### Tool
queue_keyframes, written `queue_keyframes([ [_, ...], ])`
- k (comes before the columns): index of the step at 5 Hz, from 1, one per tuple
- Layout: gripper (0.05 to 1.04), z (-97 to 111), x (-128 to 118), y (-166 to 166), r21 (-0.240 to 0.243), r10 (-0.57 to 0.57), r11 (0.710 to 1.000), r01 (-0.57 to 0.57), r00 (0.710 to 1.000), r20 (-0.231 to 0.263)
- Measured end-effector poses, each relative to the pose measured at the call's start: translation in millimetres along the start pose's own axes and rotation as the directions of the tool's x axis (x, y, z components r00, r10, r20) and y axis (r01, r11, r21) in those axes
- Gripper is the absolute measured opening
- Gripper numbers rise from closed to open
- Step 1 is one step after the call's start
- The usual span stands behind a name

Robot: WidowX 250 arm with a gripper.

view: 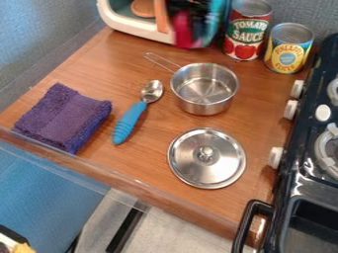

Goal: Take the pink object inside the pot and place it on the left side of the table

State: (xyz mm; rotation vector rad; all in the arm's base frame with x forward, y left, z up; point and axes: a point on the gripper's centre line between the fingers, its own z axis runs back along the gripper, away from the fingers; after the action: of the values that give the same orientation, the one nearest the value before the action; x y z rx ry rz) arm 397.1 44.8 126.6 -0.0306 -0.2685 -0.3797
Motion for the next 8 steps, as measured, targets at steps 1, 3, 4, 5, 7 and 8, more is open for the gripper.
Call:
queue_keyframes([
  [1,0.749,-4.0,-32.5,32.1,0.02,0.082,0.996,-0.082,0.996,-0.046],
  [3,0.748,-24.3,-70.9,92.3,0.061,0.231,0.972,-0.226,0.97,-0.075],
  [4,0.749,-45.0,-74.0,106.4,0.079,0.236,0.971,-0.228,0.965,-0.116],
  [5,0.748,-53.9,-76.7,117.8,0.092,0.243,0.968,-0.232,0.961,-0.134],
  [7,1.003,-53.6,-75.7,122.8,0.088,0.214,0.975,-0.202,0.962,-0.166],
  [8,1.003,-39.9,-77.5,118.9,0.078,0.199,0.979,-0.187,0.962,-0.189],
])
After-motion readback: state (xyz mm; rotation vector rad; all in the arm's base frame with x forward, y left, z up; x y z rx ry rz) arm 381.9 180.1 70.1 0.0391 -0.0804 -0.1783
